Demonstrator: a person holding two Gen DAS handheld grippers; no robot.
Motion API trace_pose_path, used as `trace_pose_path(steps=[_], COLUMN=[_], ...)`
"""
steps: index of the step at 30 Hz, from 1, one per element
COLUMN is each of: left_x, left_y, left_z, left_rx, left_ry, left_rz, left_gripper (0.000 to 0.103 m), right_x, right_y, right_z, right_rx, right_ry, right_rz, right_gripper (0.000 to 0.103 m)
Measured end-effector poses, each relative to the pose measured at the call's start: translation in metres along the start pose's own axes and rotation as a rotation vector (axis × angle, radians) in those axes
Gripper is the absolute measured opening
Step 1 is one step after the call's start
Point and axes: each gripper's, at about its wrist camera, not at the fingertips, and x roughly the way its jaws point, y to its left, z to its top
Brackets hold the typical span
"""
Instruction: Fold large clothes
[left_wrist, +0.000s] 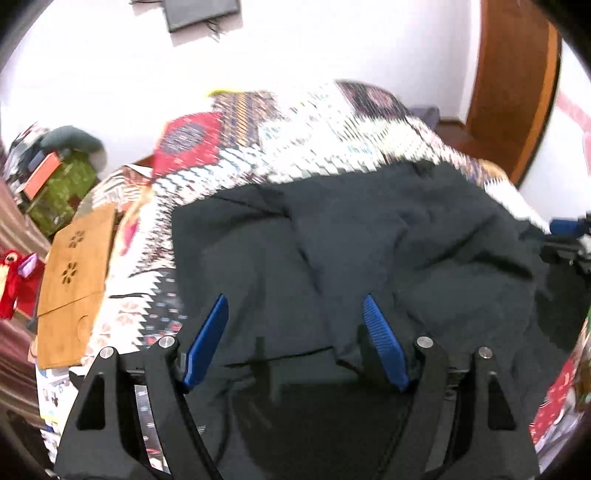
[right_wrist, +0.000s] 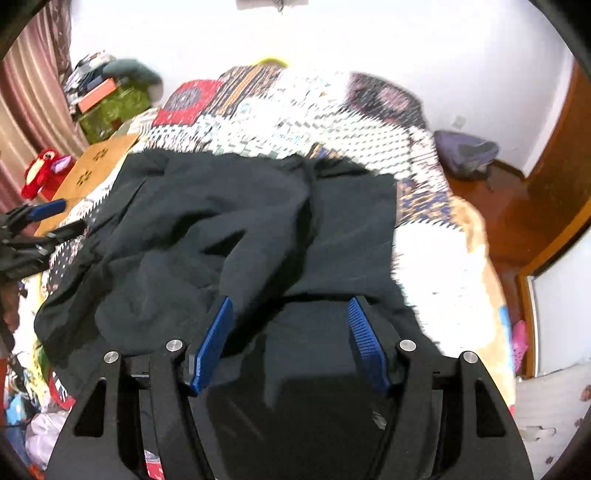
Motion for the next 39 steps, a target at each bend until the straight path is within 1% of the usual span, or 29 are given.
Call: trace_pose_path(steps=[2,3,4,6,7,9,11,14,16,20,21,23,25,26,27,29,31,32,34,36,39], left_x=[-0.016,-0.022,-0.027,-0.034,-0.036,-0.036,-0.033,-0.024,-0.013,0.003,0.005,0.011,0.014,0.014,0.014,0.01,0.007,0.005,-0.005,-0.013,-0.015], left_y=[0.019,0.028,0.037,0.053,0.063,0.084,0.096,0.114,0.125,0.13,0.13,0.13,0.13,0.13,0.129,0.126,0.121,0.117,0.109,0.103,0.104], left_z=[0.0,-0.002,-0.005,-0.013,-0.019,-0.034,-0.048,-0.077,-0.101,-0.14,-0.146,-0.163,-0.174,-0.177,-0.179,-0.181,-0.183,-0.183,-0.178,-0.173,-0.173], left_rx=[-0.034,-0.047,-0.056,-0.075,-0.09,-0.132,-0.17,-0.233,-0.274,-0.324,-0.333,-0.373,-0.41,-0.424,-0.437,-0.459,-0.468,-0.463,-0.426,-0.408,-0.414], left_ry=[-0.023,-0.033,-0.041,-0.041,-0.032,-0.007,0.025,0.092,0.155,0.249,0.263,0.293,0.305,0.306,0.301,0.289,0.285,0.277,0.253,0.225,0.21], left_rz=[0.017,0.035,0.05,0.077,0.091,0.102,0.103,0.085,0.057,0.031,0.021,-0.023,-0.046,-0.05,-0.051,-0.062,-0.084,-0.094,-0.103,-0.134,-0.142], left_gripper=[0.078,0.082,0.084,0.085,0.085,0.085,0.085,0.085,0.085,0.085,0.085,0.085,0.085,0.085,0.085,0.085,0.084,0.082,0.074,0.066,0.066], right_x=[-0.014,-0.019,-0.024,-0.027,-0.027,-0.023,-0.018,-0.016,-0.016,-0.016,-0.016,-0.016,-0.018,-0.019,-0.02,-0.022,-0.026,-0.03,-0.034,-0.037,-0.028], right_y=[-0.009,-0.013,-0.019,-0.029,-0.035,-0.046,-0.059,-0.073,-0.082,-0.088,-0.089,-0.09,-0.089,-0.086,-0.084,-0.078,-0.074,-0.073,-0.071,-0.07,-0.075], right_z=[0.0,0.0,-0.001,-0.005,-0.007,-0.014,-0.024,-0.037,-0.046,-0.057,-0.059,-0.064,-0.069,-0.071,-0.073,-0.075,-0.075,-0.074,-0.073,-0.072,-0.076], right_rx=[0.025,0.039,0.051,0.079,0.095,0.131,0.177,0.233,0.267,0.304,0.311,0.323,0.326,0.317,0.308,0.279,0.263,0.258,0.249,0.23,0.23], right_ry=[-0.036,-0.05,-0.066,-0.083,-0.082,-0.063,-0.038,-0.01,0.013,0.044,0.049,0.057,0.054,0.054,0.048,0.036,0.022,0.01,-0.006,-0.02,-0.001], right_rz=[0.002,0.0,-0.003,-0.024,-0.04,-0.064,-0.076,-0.07,-0.067,-0.056,-0.045,-0.025,0.003,0.029,0.036,0.03,0.037,0.051,0.072,0.083,0.08], right_gripper=[0.061,0.061,0.062,0.068,0.068,0.068,0.068,0.068,0.068,0.068,0.068,0.068,0.068,0.069,0.071,0.07,0.068,0.067,0.063,0.062,0.061])
